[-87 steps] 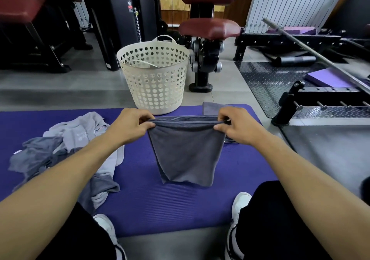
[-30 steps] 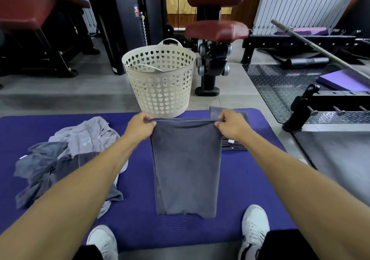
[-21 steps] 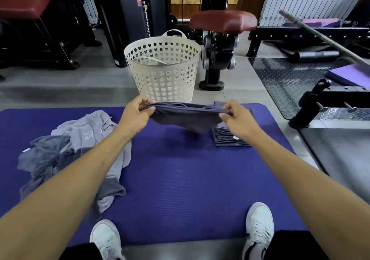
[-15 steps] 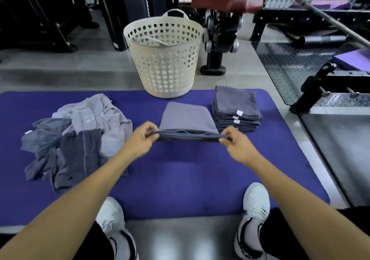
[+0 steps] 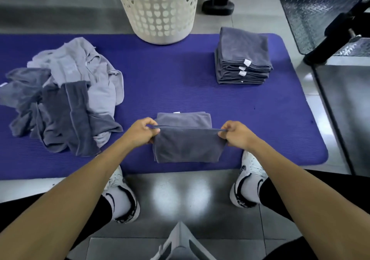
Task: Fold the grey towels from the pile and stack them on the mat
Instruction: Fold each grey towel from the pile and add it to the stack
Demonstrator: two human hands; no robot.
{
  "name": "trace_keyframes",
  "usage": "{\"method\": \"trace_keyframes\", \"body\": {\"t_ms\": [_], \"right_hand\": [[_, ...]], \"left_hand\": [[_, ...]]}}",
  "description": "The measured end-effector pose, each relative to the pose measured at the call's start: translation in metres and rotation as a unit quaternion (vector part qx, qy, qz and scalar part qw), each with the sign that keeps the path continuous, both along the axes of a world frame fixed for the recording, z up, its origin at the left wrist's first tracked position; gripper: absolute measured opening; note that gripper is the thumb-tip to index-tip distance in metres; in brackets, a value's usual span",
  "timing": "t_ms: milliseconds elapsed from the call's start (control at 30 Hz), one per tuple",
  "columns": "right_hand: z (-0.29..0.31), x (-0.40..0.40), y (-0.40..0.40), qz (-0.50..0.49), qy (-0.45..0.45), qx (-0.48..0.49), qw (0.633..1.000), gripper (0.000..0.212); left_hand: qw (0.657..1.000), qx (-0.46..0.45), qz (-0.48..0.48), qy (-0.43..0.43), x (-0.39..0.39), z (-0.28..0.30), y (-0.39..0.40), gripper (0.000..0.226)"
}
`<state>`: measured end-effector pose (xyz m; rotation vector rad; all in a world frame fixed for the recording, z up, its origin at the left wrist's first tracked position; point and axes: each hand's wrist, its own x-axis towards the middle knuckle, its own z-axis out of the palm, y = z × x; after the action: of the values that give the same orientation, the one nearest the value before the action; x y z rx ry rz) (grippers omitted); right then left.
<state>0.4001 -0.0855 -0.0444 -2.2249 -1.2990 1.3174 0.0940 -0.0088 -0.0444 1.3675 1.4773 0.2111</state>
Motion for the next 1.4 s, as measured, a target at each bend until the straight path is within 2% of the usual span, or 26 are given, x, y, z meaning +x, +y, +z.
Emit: {"method": "trace_keyframes", "body": {"t_ms": [100,200,433,600,667,767,833,900,1067,1233,1400], "right_hand": [[-0.019,-0.001,0.034,-0.008,-0.026,0.031,0.999,0.016],[-0.043,-0.002,0.068,0.007,-0.053,0.032,0.998,0.012],[-0.106,0.009,0.123,0.009,-0.056,-0.021,0.998,0.008],[-0.123,0.016,0.140,0.028,-0.058,-0.067,0.996,0.014],[-0.124,0.019,0.144,0.048,-0.053,-0.072,0.995,0.026],[-0.123,0.020,0.152,0.092,-0.044,-0.083,0.991,0.051],[-0.121,0.016,0.159,0.124,-0.031,-0.099,0.987,0.055],[-0.121,0.011,0.163,0.162,-0.042,-0.105,0.980,0.049],[-0.120,0.003,0.168,0.202,-0.083,-0.113,0.969,0.047],[-0.112,0.000,0.181,0.219,-0.093,-0.175,0.955,0.053],[-0.107,0.006,0.193,0.256,-0.090,-0.203,0.941,0.047]], "left_hand": [[0.998,0.024,0.050,0.026,0.009,-0.027,0.027,0.009],[0.996,0.010,0.055,0.068,0.012,-0.057,0.053,0.006],[0.992,0.001,0.049,0.118,0.021,-0.114,0.100,0.005],[0.989,0.015,0.034,0.141,0.026,-0.133,0.110,0.008],[0.991,0.012,0.025,0.128,0.023,-0.137,0.113,0.016],[0.991,0.006,-0.046,0.126,0.019,-0.137,0.119,0.044],[0.983,0.010,-0.117,0.139,0.020,-0.135,0.122,0.068],[0.971,0.014,-0.180,0.158,0.023,-0.134,0.126,0.078],[0.949,-0.019,-0.244,0.199,0.033,-0.129,0.145,0.042],[0.933,-0.056,-0.271,0.230,0.039,-0.127,0.155,0.041],[0.917,-0.062,-0.299,0.258,0.042,-0.127,0.154,0.038]]}}
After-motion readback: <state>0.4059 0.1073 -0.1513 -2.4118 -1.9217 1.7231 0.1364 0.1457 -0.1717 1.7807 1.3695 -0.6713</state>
